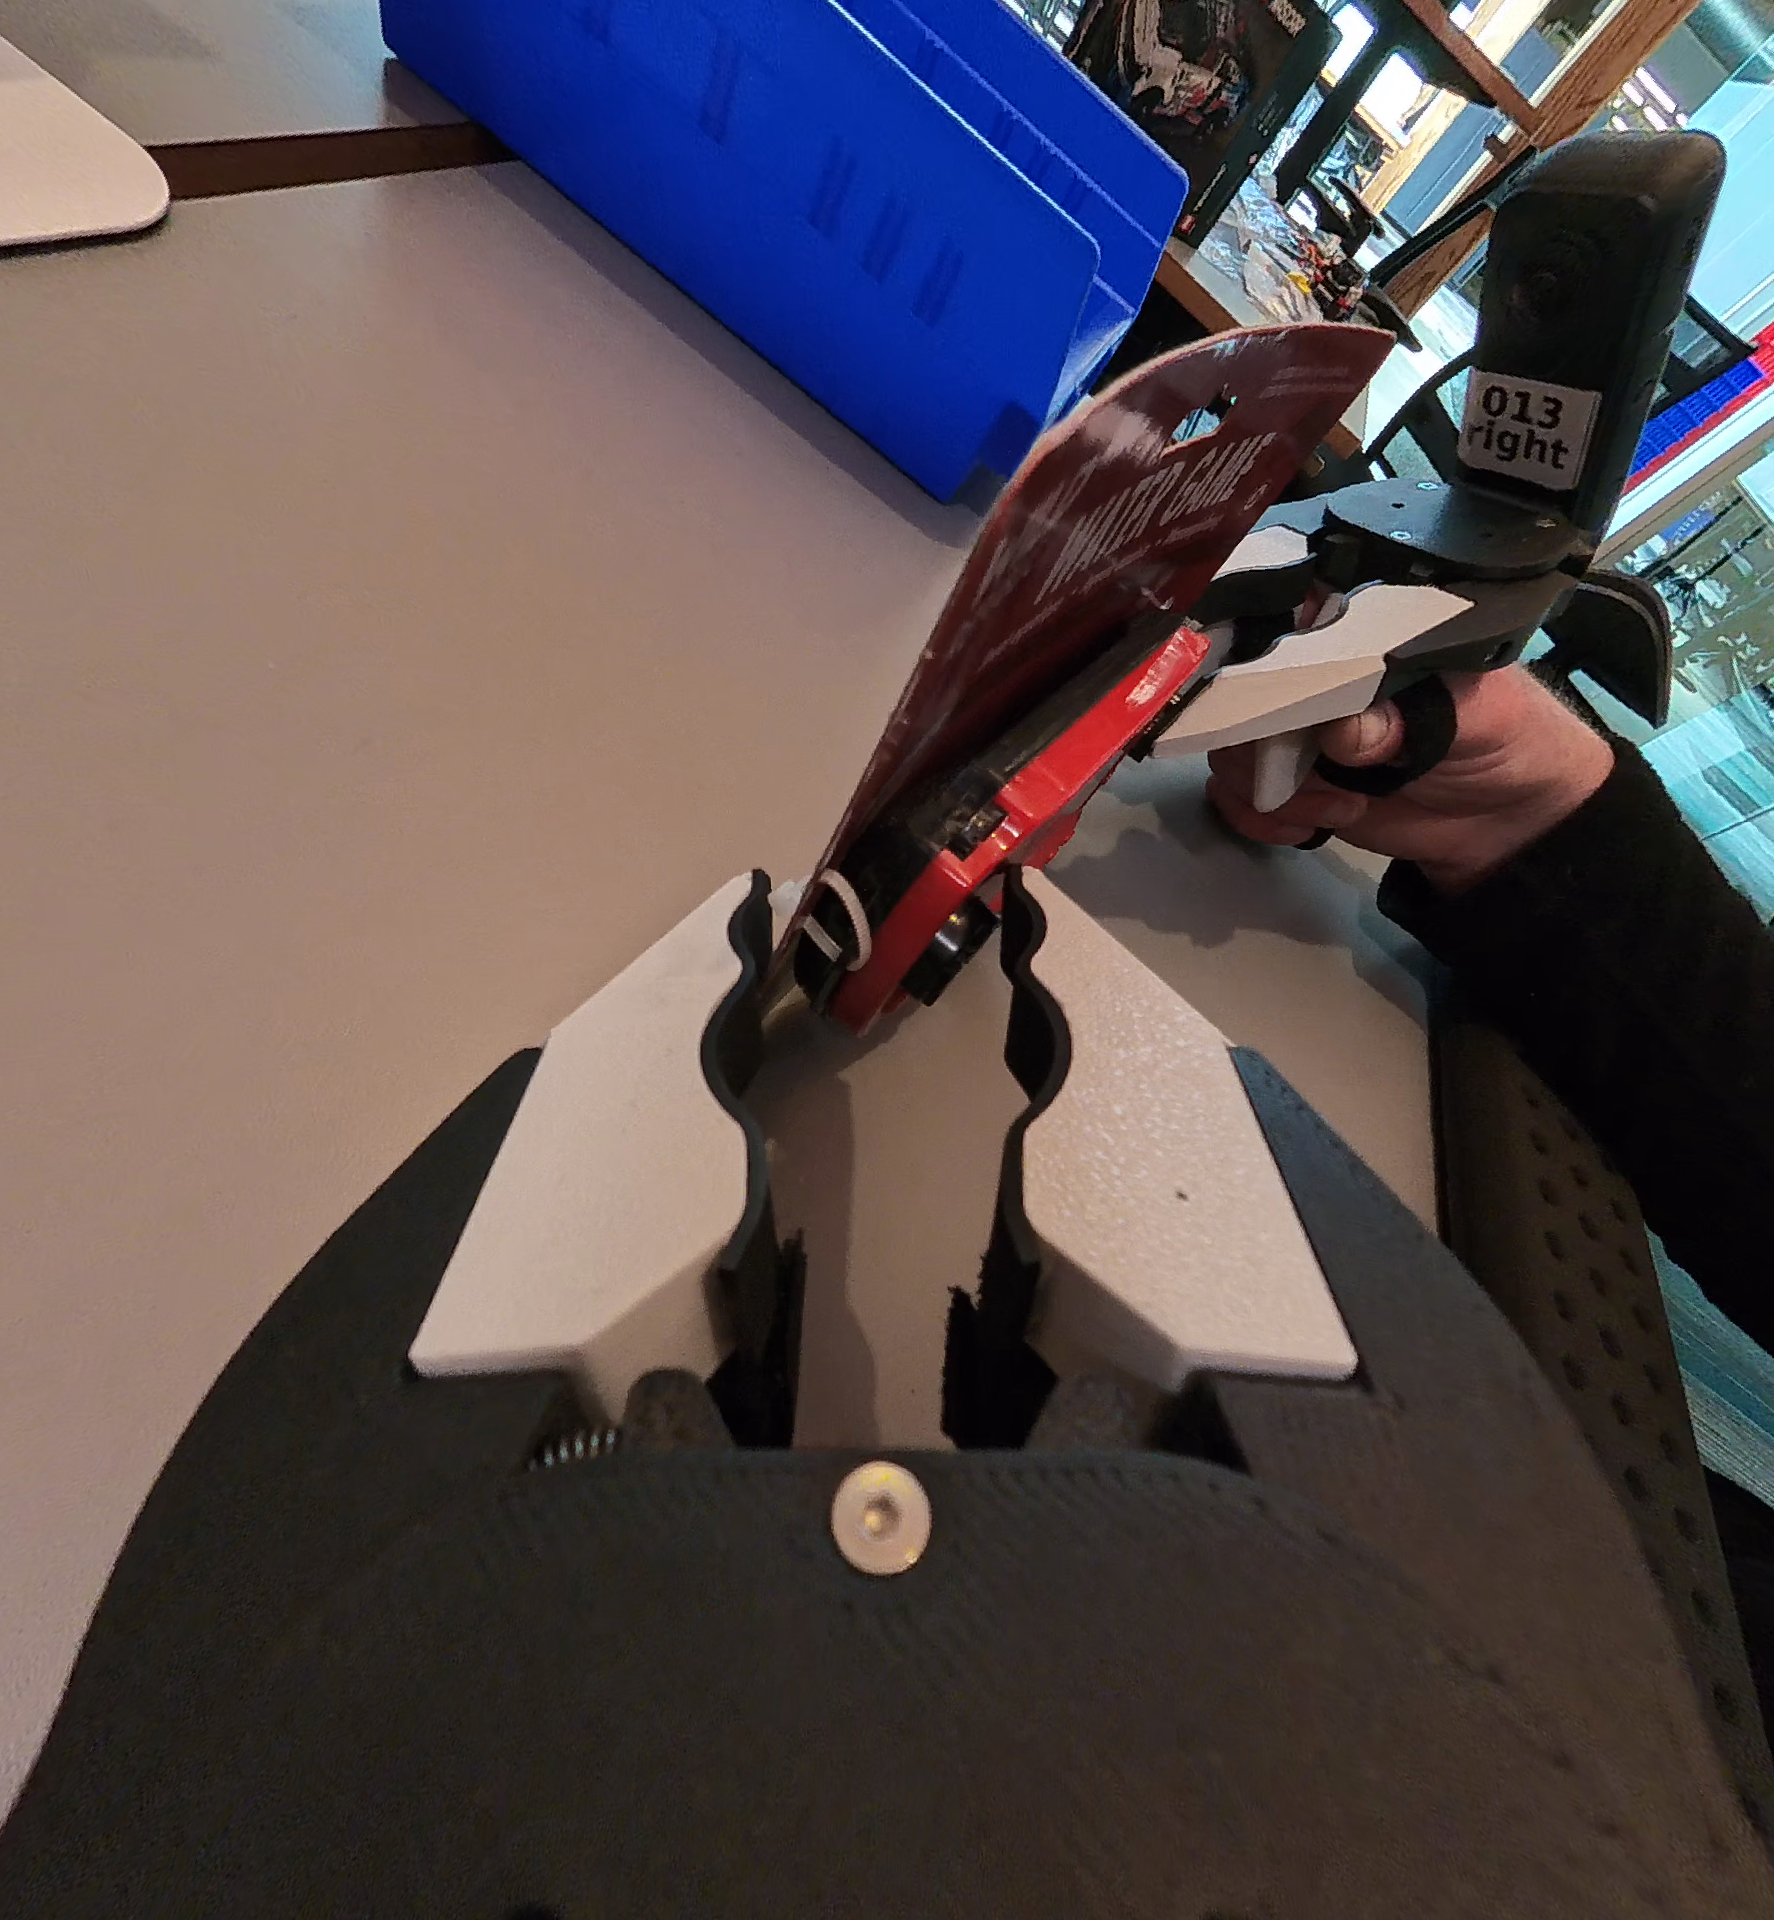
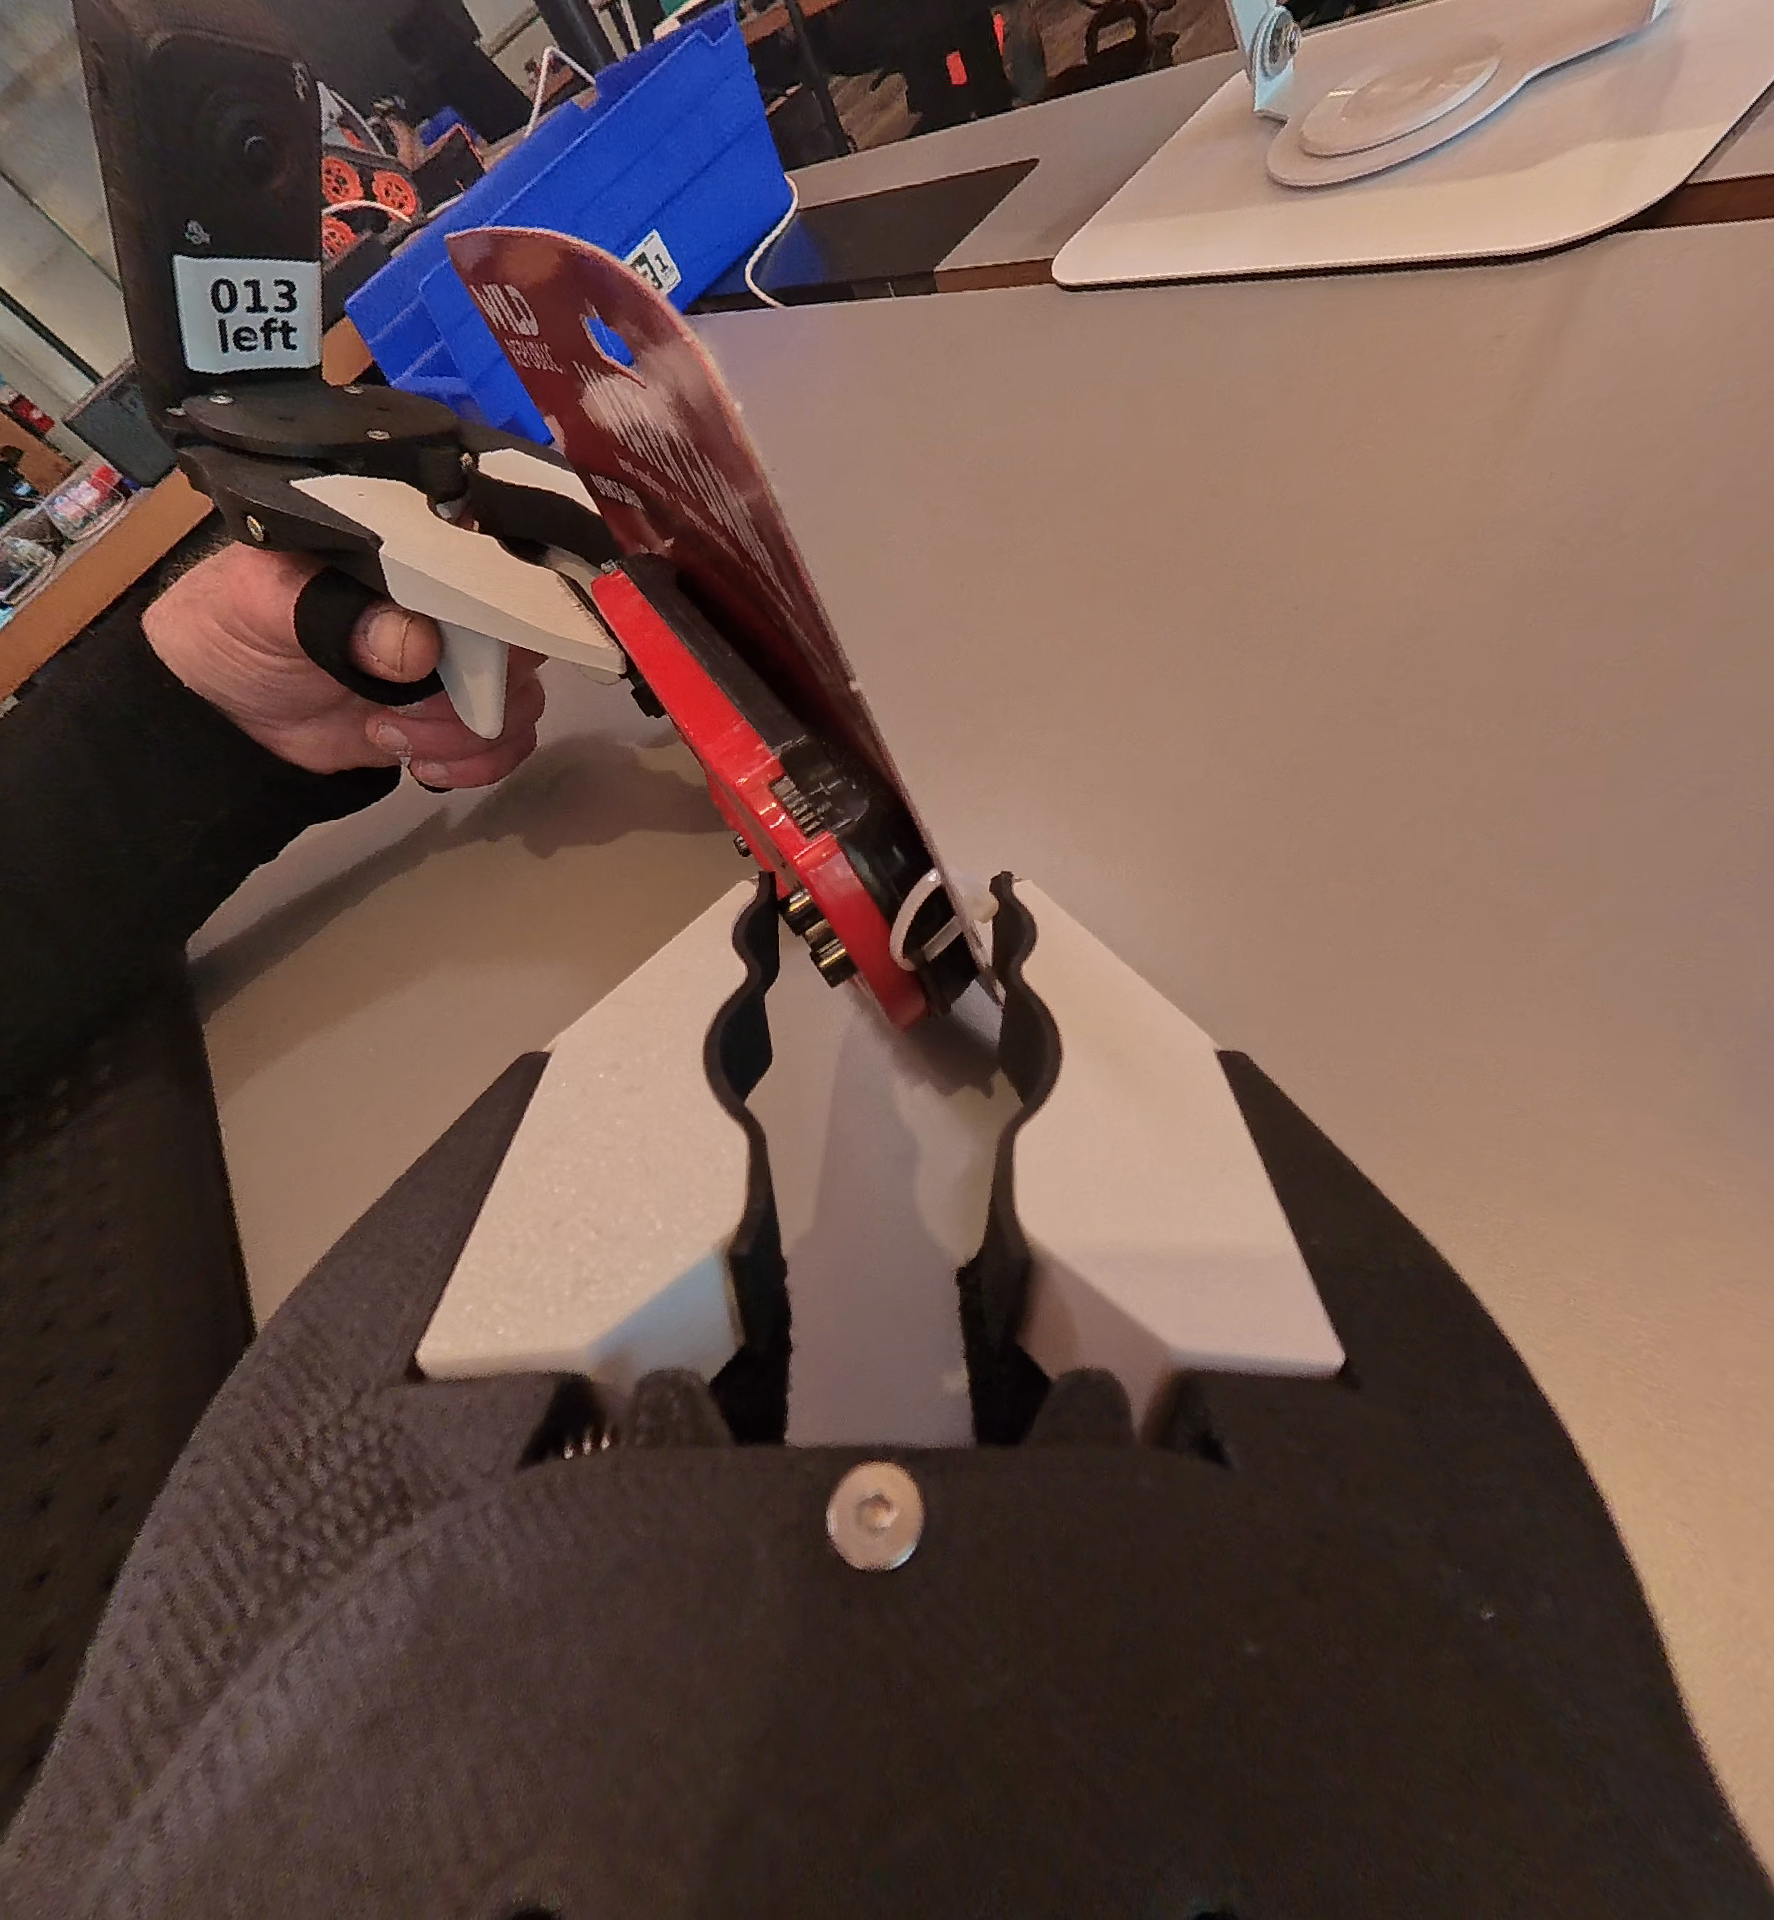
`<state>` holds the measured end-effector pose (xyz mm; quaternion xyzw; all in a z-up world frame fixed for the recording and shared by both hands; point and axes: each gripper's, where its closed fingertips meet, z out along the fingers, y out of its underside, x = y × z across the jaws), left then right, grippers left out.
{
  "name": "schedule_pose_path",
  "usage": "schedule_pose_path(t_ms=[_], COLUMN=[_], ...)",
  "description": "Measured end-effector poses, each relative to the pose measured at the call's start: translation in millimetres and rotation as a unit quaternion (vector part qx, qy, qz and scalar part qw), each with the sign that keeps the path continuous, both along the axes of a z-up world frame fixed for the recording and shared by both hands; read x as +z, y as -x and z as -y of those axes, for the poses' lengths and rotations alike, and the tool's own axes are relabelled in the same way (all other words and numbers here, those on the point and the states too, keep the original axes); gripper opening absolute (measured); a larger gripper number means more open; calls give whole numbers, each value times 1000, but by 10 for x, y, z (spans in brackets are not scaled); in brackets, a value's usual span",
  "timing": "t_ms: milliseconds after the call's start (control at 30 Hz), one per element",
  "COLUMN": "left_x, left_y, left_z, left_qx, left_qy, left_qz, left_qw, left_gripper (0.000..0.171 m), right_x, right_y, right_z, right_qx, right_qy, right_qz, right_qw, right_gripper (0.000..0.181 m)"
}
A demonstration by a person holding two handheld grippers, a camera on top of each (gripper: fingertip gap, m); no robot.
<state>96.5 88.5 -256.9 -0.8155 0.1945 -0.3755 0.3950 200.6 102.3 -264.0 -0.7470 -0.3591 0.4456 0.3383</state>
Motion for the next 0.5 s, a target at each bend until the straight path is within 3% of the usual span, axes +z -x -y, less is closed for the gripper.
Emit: schedule_pose_path(t_ms=[500], left_x=[-40], left_y=[8], left_z=[-218], left_qx=[17], left_qy=[57], left_qz=[31], left_qw=[998], left_gripper=[41], right_x=[-27], right_y=[20], right_z=[-232], right_qx=[30], right_qy=[88], right_qz=[-8], right_qw=[996], right_gripper=[39])
